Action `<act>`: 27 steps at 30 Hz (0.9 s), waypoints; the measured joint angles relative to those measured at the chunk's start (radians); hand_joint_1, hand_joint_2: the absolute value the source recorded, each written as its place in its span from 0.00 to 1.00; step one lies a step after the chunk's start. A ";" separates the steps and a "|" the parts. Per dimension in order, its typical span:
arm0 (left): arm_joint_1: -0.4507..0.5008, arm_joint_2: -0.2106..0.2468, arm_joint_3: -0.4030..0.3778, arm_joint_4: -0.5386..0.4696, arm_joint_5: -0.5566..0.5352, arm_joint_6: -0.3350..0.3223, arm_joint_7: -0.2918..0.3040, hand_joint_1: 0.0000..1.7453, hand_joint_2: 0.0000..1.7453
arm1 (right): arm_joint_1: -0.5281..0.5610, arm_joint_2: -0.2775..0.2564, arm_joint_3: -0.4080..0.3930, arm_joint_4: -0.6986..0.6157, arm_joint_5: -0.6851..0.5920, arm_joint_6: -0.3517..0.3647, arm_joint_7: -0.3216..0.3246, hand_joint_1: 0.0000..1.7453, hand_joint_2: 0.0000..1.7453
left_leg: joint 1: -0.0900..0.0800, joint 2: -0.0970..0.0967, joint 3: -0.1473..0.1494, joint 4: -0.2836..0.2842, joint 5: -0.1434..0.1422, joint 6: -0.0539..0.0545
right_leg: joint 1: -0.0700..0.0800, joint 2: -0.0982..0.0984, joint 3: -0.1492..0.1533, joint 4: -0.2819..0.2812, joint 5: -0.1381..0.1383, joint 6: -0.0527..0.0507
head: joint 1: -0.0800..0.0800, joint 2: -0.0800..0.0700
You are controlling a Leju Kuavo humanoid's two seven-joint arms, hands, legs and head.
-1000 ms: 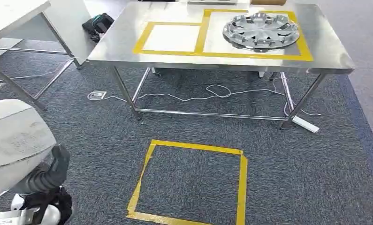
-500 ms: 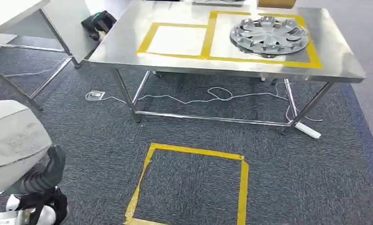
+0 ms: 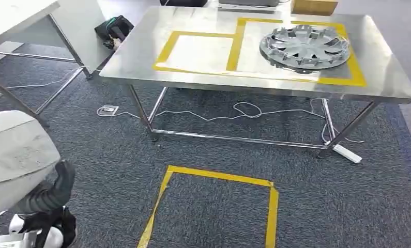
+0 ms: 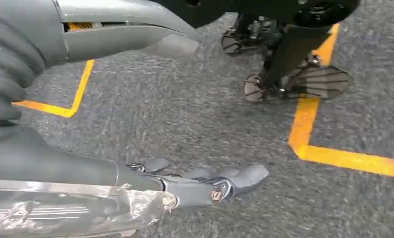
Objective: Take the parts from the cabinet and place them on the table.
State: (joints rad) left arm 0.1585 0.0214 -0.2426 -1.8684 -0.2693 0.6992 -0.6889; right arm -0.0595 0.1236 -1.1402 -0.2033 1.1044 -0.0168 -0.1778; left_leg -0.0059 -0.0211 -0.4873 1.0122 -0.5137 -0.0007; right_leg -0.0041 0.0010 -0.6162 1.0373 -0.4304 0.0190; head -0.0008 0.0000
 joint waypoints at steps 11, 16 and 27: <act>-0.003 0.003 -0.001 0.000 0.005 0.000 0.000 1.00 1.00 | -0.005 0.001 0.000 0.000 0.002 0.002 -0.027 0.00 1.00 | 0.018 0.021 -0.150 0.015 0.118 -0.037 | -0.016 0.003 0.100 -0.012 -0.077 0.010 | -0.016 0.000; 0.001 0.003 0.000 0.000 0.002 0.000 0.000 1.00 1.00 | -0.006 0.001 0.000 0.000 0.003 0.000 -0.006 0.00 1.00 | 0.018 0.016 -0.120 0.004 0.087 0.007 | -0.015 -0.001 0.120 -0.018 -0.104 0.049 | -0.018 0.000; -0.001 0.001 0.000 0.002 -0.002 0.000 0.000 1.00 1.00 | -0.002 0.003 0.000 0.001 0.005 -0.012 -0.024 0.00 1.00 | -0.002 0.005 -0.023 0.005 0.003 0.019 | 0.012 0.002 -0.029 0.015 -0.020 0.009 | -0.012 0.000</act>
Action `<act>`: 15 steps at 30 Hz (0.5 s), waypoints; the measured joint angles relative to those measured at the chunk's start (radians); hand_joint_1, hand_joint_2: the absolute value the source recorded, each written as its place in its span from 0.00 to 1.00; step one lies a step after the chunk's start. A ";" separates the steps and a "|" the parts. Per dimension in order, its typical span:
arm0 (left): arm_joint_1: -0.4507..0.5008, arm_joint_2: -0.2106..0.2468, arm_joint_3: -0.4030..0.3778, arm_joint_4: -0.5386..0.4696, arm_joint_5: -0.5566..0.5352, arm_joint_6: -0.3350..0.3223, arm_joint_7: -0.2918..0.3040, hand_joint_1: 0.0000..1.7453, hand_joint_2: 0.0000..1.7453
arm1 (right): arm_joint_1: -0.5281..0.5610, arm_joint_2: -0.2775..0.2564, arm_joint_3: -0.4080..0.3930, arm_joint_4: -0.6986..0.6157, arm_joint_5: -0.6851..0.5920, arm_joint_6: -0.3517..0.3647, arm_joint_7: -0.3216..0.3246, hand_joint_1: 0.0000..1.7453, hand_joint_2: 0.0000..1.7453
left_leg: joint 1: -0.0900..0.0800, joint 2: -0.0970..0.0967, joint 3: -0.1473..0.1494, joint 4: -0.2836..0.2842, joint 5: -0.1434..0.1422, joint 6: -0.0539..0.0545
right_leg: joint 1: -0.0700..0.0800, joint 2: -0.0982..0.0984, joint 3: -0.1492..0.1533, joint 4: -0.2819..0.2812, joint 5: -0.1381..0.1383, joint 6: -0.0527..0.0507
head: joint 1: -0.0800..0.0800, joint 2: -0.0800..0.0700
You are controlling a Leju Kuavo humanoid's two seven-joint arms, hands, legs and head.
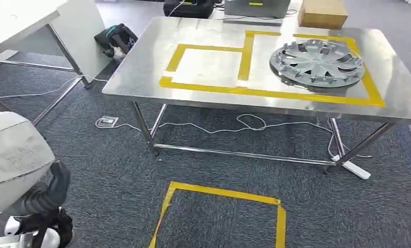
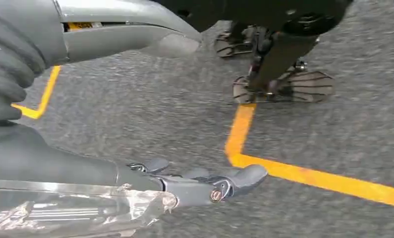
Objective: Take the parts from the cabinet and place them on the table.
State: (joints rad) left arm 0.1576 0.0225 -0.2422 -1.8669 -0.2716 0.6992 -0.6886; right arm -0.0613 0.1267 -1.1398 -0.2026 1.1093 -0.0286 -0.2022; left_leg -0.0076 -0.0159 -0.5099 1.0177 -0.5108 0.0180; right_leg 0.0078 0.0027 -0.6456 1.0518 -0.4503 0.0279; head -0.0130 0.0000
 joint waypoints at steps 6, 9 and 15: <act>-0.002 -0.001 -0.001 0.000 -0.003 0.000 0.000 1.00 1.00 | -0.004 0.000 0.000 0.000 -0.001 -0.006 0.002 0.00 1.00 | -0.001 0.002 0.015 -0.021 0.000 0.010 | 0.001 0.007 0.021 -0.015 0.029 0.004 | -0.004 0.000; -0.002 -0.002 -0.001 0.000 -0.005 0.000 0.000 1.00 1.00 | -0.004 0.000 0.000 0.000 0.001 -0.007 0.002 0.00 1.00 | -0.001 0.002 0.022 -0.037 -0.005 0.001 | 0.001 0.007 0.022 -0.016 0.023 -0.004 | -0.003 0.000; -0.003 -0.001 -0.002 0.000 -0.007 0.000 0.000 1.00 1.00 | -0.006 0.000 0.000 0.000 0.006 -0.006 -0.001 0.00 1.00 | 0.000 0.002 0.022 -0.042 -0.003 -0.012 | 0.001 0.007 0.021 -0.015 0.023 -0.009 | -0.002 0.000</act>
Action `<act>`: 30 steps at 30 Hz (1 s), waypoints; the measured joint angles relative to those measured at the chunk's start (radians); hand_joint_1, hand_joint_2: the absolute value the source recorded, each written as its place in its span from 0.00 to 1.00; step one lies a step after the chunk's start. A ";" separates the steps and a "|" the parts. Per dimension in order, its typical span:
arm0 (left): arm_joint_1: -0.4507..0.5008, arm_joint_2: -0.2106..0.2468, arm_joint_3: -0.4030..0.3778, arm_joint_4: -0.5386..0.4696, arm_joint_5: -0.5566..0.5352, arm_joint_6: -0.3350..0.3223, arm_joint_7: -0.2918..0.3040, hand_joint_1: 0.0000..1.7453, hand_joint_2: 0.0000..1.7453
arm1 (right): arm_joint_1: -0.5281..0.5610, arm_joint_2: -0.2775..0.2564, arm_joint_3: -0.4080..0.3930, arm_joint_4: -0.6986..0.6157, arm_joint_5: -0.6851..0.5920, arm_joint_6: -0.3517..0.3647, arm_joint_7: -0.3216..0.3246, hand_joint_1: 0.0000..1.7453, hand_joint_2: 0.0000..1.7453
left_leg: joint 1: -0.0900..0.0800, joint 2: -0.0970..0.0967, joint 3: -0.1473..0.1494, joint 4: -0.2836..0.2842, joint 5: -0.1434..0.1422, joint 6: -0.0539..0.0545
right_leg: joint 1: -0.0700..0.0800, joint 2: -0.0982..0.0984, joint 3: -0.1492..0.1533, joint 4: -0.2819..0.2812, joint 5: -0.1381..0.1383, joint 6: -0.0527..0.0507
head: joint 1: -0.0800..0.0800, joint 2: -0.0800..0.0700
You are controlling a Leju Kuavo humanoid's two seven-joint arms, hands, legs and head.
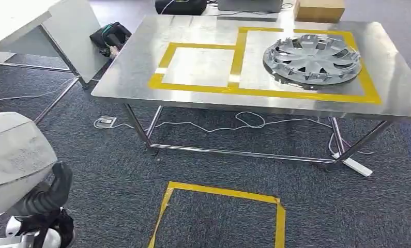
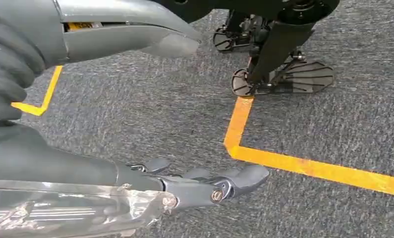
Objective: Take the parts from the cabinet and place them on the table.
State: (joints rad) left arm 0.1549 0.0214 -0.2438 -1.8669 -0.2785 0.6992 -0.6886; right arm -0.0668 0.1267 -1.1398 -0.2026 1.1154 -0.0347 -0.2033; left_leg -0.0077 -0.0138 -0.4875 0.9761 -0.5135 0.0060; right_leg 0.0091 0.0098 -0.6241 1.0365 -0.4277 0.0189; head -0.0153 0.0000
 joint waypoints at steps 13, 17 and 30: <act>0.000 0.000 0.000 0.000 0.000 0.000 0.000 1.00 1.00 | 0.000 0.000 0.000 0.000 0.000 0.002 0.000 0.00 1.00 | -0.003 0.000 0.000 0.000 0.003 -0.005 | -0.002 -0.001 0.003 -0.004 0.006 0.001 | 0.000 0.000; 0.001 0.000 0.000 0.000 0.000 0.000 0.000 1.00 1.00 | 0.000 0.000 0.000 0.000 0.000 0.002 0.005 0.00 1.00 | -0.003 0.000 0.000 0.000 0.003 -0.005 | -0.002 -0.001 0.003 -0.004 0.006 0.001 | 0.000 0.000; 0.002 0.000 0.000 0.000 0.000 0.000 0.000 1.00 1.00 | 0.000 0.000 0.000 0.000 0.001 0.004 0.005 0.00 1.00 | -0.003 0.000 0.000 0.000 0.003 -0.004 | -0.002 -0.001 0.003 -0.005 0.006 0.001 | 0.000 0.000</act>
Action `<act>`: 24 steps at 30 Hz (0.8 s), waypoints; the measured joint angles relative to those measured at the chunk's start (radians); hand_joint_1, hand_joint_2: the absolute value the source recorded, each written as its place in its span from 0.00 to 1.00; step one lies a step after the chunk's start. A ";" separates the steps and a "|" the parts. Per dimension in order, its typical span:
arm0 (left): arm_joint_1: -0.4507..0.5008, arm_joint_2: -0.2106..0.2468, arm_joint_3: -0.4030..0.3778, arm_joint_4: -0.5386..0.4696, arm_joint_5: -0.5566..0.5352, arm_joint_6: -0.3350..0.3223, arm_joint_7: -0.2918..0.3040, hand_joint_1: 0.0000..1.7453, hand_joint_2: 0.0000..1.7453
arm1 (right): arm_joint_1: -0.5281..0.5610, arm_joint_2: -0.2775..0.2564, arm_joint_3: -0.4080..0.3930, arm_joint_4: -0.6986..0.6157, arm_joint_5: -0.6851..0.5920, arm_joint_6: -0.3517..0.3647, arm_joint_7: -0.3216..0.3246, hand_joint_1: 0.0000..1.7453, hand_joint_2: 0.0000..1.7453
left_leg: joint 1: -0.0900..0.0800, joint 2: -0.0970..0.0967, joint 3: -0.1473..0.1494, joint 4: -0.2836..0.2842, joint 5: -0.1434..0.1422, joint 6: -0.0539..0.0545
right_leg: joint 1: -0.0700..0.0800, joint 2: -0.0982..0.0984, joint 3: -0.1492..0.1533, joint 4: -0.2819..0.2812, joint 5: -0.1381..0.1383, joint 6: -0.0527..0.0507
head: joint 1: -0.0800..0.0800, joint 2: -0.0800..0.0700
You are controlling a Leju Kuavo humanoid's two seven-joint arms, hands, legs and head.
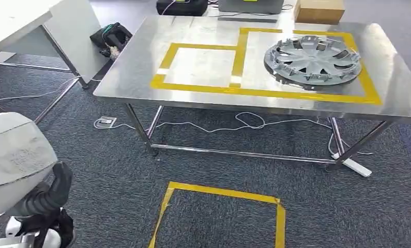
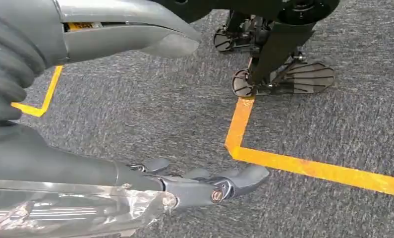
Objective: Take the parts from the cabinet and place them on the table.
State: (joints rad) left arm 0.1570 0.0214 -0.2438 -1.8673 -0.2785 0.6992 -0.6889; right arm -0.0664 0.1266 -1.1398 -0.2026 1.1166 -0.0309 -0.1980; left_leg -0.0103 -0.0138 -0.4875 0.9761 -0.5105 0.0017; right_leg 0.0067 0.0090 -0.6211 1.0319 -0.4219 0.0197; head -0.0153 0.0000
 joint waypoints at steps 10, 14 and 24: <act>0.001 0.000 0.000 0.000 0.000 0.000 0.000 1.00 1.00 | 0.000 0.000 0.000 0.000 0.000 0.000 0.000 0.00 1.00 | 0.000 0.000 0.000 0.000 0.000 0.000 | 0.000 0.000 0.000 0.000 0.000 0.000 | 0.000 0.000; 0.001 0.000 0.000 0.000 0.000 0.000 0.000 1.00 1.00 | 0.000 0.000 0.000 0.000 0.000 0.000 0.002 0.00 1.00 | 0.000 0.000 0.000 0.000 0.000 0.000 | 0.000 0.000 0.000 0.000 0.000 0.000 | 0.000 0.000; 0.003 0.002 0.001 -0.001 0.000 0.000 0.000 1.00 1.00 | 0.002 0.001 0.000 0.000 0.001 0.003 0.001 0.00 1.00 | 0.018 0.007 0.027 -0.052 0.030 0.024 | -0.020 -0.001 -0.140 0.266 -0.109 0.050 | 0.003 0.000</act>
State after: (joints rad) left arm 0.1596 0.0229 -0.2430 -1.8681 -0.2785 0.6992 -0.6886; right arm -0.0641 0.1278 -1.1398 -0.2022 1.1173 -0.0282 -0.1968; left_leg 0.0082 -0.0072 -0.4607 0.9246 -0.4803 0.0253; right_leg -0.0131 0.0077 -0.7614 1.2983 -0.5310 0.0700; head -0.0122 0.0000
